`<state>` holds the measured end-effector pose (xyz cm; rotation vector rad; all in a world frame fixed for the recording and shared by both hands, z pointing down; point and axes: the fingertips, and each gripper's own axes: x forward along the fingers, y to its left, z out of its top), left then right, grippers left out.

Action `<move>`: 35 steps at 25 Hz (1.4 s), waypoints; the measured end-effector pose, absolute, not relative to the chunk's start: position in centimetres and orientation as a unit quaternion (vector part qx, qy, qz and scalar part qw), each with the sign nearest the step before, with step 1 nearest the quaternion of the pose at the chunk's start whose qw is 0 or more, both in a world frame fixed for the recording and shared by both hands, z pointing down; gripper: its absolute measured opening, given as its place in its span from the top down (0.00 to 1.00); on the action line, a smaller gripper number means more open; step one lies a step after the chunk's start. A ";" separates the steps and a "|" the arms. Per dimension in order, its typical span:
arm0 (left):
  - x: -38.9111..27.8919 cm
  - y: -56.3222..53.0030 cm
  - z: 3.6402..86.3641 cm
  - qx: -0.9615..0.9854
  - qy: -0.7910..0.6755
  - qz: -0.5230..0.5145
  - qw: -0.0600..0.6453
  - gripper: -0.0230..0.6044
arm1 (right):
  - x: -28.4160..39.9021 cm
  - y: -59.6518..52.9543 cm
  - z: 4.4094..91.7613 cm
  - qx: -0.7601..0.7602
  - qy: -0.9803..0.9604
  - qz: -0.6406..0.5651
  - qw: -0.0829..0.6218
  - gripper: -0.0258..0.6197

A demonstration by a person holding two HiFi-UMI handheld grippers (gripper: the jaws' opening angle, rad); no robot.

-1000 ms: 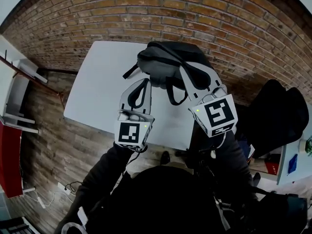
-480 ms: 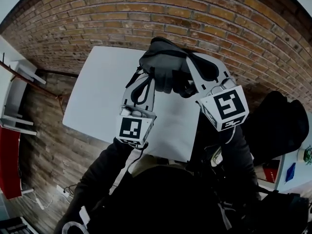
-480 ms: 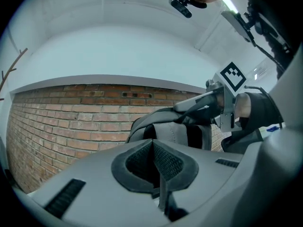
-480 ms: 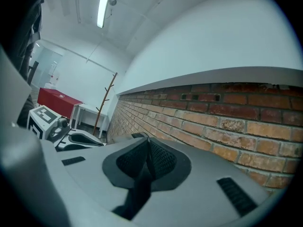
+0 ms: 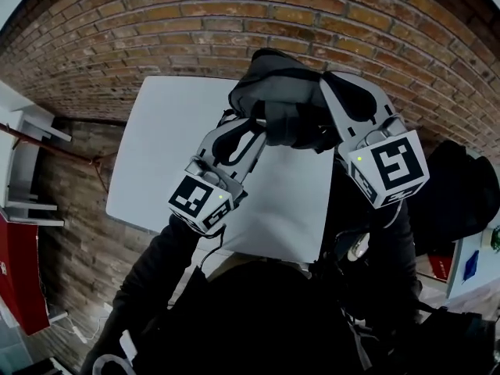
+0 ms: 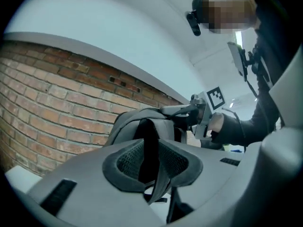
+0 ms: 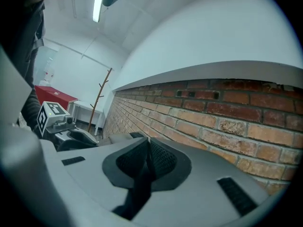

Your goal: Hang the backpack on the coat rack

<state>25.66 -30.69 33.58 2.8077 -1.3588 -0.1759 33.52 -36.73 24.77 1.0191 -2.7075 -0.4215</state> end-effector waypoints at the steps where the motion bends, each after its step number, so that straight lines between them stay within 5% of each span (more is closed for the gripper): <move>1: 25.6 -30.5 33.4 0.904 -0.422 -0.066 0.018 0.82 | 33.5 -36.8 24.8 0.347 -0.921 -0.142 0.109 0.93; 5: 26.3 -29.4 32.4 0.920 -0.384 -0.078 0.016 0.72 | 33.5 -37.1 24.6 0.347 -0.919 -0.150 0.112 0.93; 15: 28.8 -31.9 31.2 0.926 -0.371 -0.070 0.019 0.68 | 33.5 -36.3 25.2 0.340 -0.924 -0.139 0.110 0.93; 17: 28.9 -32.3 31.1 0.922 -0.380 -0.070 0.016 0.68 | 33.9 -36.3 25.2 0.342 -0.924 -0.135 0.107 0.93; 20: 29.3 -32.9 31.2 0.919 -0.389 -0.066 0.015 0.88 | 34.6 -36.4 25.3 0.342 -0.924 -0.133 0.107 0.93; 24: 29.6 -33.6 30.9 0.915 -0.398 -0.066 0.014 0.90 | 35.9 -36.8 23.7 0.357 -0.925 -0.118 0.056 0.87; 27: 29.4 -34.1 30.6 0.912 -0.404 -0.068 0.018 0.90 | 39.5 -36.9 21.5 0.388 -0.917 -0.095 -0.012 0.72; 35: 29.3 -35.5 29.8 0.909 -0.411 -0.067 0.017 0.90 | 47.2 -34.3 30.6 0.369 -0.921 0.098 -0.083 0.71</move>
